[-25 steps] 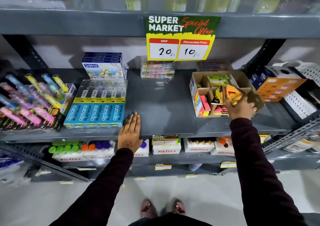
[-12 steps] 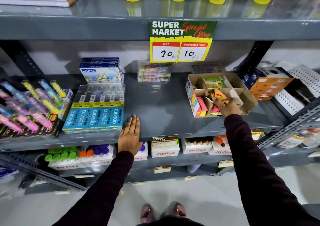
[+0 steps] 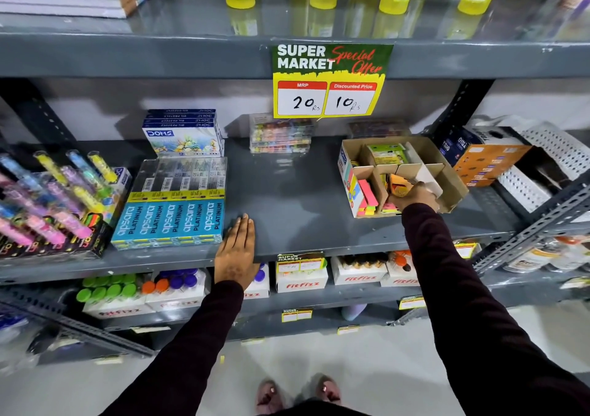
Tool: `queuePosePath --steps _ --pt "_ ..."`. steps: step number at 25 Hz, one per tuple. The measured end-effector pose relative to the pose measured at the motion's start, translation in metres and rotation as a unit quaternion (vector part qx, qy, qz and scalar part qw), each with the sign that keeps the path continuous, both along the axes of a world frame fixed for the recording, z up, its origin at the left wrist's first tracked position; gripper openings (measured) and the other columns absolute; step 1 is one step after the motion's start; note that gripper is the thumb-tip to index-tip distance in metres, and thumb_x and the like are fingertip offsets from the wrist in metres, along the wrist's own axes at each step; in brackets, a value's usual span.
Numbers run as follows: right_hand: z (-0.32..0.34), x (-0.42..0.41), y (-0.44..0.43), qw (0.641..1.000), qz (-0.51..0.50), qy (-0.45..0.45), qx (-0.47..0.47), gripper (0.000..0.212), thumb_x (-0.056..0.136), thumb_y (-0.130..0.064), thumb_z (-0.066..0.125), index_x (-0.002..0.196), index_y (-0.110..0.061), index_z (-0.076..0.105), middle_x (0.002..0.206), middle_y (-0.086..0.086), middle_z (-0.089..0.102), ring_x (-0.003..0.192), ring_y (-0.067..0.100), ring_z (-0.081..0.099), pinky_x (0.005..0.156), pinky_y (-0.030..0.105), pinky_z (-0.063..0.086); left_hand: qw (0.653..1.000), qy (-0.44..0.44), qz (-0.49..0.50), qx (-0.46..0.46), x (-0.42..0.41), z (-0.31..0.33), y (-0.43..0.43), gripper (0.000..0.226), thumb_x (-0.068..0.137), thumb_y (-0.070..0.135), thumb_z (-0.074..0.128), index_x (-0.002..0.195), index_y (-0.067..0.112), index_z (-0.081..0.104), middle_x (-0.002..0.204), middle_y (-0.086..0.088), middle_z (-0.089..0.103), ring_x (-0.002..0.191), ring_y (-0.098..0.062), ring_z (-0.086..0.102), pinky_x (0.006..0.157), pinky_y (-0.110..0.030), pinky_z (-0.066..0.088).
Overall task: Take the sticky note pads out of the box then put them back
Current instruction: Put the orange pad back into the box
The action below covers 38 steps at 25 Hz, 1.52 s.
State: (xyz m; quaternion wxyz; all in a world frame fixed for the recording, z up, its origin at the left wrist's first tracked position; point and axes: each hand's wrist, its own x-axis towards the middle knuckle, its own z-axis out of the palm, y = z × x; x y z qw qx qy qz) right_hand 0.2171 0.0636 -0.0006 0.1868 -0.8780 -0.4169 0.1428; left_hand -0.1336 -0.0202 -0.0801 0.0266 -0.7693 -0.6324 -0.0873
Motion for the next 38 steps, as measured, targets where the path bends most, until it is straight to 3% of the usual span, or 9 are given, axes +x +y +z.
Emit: queuePosePath --steps 11,15,21,24,27,30,33,35,38 --pt "0.001 0.004 -0.007 0.998 0.026 -0.056 -0.003 0.065 0.079 -0.048 0.069 0.121 -0.001 0.055 0.124 0.023 0.058 0.113 0.040 0.059 0.098 0.047 0.049 1.000 0.003 -0.005 -0.005 0.003 -0.002 0.001 0.093 0.048 0.021 0.090 0.127 -0.010 0.050 0.132 -0.028 0.053 0.120 -0.041 0.053 0.095 -0.052 0.045" --pt "0.006 0.002 -0.001 0.996 0.047 -0.070 -0.025 0.074 0.076 -0.048 0.072 0.127 0.001 0.050 0.129 0.023 0.054 0.118 0.039 0.056 0.101 0.047 0.049 1.000 0.004 -0.002 -0.006 0.001 -0.002 0.001 0.098 0.041 0.017 0.092 0.126 -0.010 0.051 0.131 -0.029 0.054 0.119 -0.042 0.054 0.095 -0.052 0.045" --pt "0.012 0.003 0.003 0.992 0.035 -0.116 -0.028 0.092 0.069 -0.042 0.080 0.138 0.001 0.036 0.133 0.034 0.045 0.126 0.047 0.041 0.110 0.051 0.032 1.000 0.008 -0.001 -0.007 0.002 -0.001 -0.002 0.097 0.044 0.020 0.092 0.127 -0.010 0.050 0.131 -0.028 0.054 0.119 -0.041 0.054 0.094 -0.052 0.046" --pt "0.014 0.013 0.001 1.000 -0.005 -0.007 0.016 0.089 0.068 -0.042 0.083 0.137 -0.005 0.041 0.135 0.034 0.044 0.131 0.046 0.036 0.112 0.052 0.032 1.000 0.010 -0.001 -0.006 0.003 -0.002 -0.001 0.095 0.045 0.019 0.091 0.126 -0.011 0.051 0.131 -0.028 0.054 0.118 -0.041 0.055 0.094 -0.052 0.046" --pt "0.017 0.017 0.000 0.988 -0.018 0.115 0.101 0.074 0.072 -0.047 0.078 0.128 -0.005 0.055 0.132 0.022 0.057 0.129 0.039 0.046 0.110 0.048 0.039 1.000 0.016 -0.004 -0.007 0.003 -0.002 -0.001 0.098 0.044 0.021 0.092 0.126 -0.011 0.051 0.131 -0.028 0.054 0.118 -0.042 0.054 0.094 -0.052 0.046" --pt "0.019 0.018 0.004 0.969 -0.068 0.177 0.157 0.046 0.088 -0.023 0.067 0.126 -0.001 0.055 0.129 0.021 0.061 0.121 0.038 0.055 0.105 0.043 0.045 1.000 0.017 -0.002 -0.009 0.002 -0.002 -0.001 0.099 0.045 0.026 0.093 0.127 -0.010 0.050 0.132 -0.028 0.053 0.119 -0.041 0.053 0.095 -0.051 0.045" --pt "0.017 0.016 0.001 0.934 -0.132 0.292 0.159 0.049 0.088 -0.008 0.066 0.133 0.001 0.048 0.133 0.021 0.058 0.122 0.035 0.057 0.107 0.042 0.045 1.000 0.013 0.003 -0.014 0.001 0.000 -0.001 0.100 0.045 0.025 0.092 0.128 -0.010 0.050 0.133 -0.027 0.053 0.121 -0.040 0.053 0.096 -0.050 0.045" --pt "0.022 0.013 -0.005 0.929 -0.163 0.263 0.206 0.049 0.088 -0.008 0.064 0.134 -0.001 0.047 0.136 0.018 0.057 0.126 0.033 0.054 0.109 0.038 0.042 1.000 0.012 0.005 -0.014 0.002 0.000 -0.001 0.100 0.043 0.022 0.092 0.128 -0.010 0.050 0.133 -0.027 0.053 0.121 -0.040 0.053 0.096 -0.050 0.045" --pt "0.039 0.010 -0.012 0.940 -0.130 0.090 0.301 0.046 0.090 -0.007 0.053 0.136 -0.007 0.046 0.133 0.018 0.058 0.124 0.034 0.053 0.104 0.039 0.040 1.000 0.010 0.003 -0.014 0.003 0.000 -0.002 0.101 0.043 0.020 0.092 0.129 -0.009 0.048 0.134 -0.026 0.052 0.122 -0.039 0.052 0.098 -0.049 0.044"
